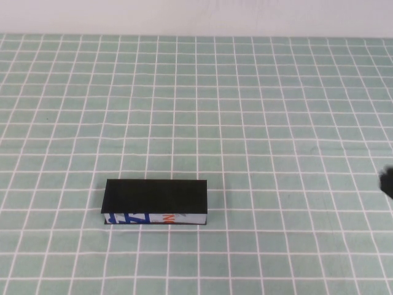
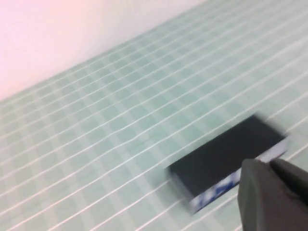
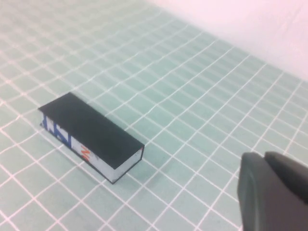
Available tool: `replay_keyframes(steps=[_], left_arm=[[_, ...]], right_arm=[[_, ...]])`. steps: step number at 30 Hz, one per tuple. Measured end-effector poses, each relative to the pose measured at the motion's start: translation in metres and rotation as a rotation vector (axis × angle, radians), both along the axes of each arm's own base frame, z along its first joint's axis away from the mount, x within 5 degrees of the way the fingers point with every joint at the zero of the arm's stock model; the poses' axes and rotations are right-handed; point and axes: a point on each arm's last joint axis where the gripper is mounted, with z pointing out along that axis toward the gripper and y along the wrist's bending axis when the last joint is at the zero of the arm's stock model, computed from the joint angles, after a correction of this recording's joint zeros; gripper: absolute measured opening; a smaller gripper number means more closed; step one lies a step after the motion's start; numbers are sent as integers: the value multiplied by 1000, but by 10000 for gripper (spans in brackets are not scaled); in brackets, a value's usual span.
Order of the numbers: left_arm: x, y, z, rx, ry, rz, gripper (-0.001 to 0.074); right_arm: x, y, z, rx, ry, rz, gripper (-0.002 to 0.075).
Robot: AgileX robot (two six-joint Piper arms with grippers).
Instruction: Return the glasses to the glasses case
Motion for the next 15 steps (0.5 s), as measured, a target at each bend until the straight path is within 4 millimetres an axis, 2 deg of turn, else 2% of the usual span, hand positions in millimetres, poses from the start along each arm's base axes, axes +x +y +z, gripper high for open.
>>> replay_keyframes(steps=[4, 9, 15], left_arm=[[7, -4, -8, -113, -17, 8, -2], [11, -3, -7, -154, -61, 35, -2], [12, -2, -5, -172, -83, 45, -2]], right_arm=[[-22, -15, -30, 64, -56, -32, -13], [-35, -23, -61, 71, -60, -38, -13], [-38, -24, -70, 66, -51, -35, -13]])
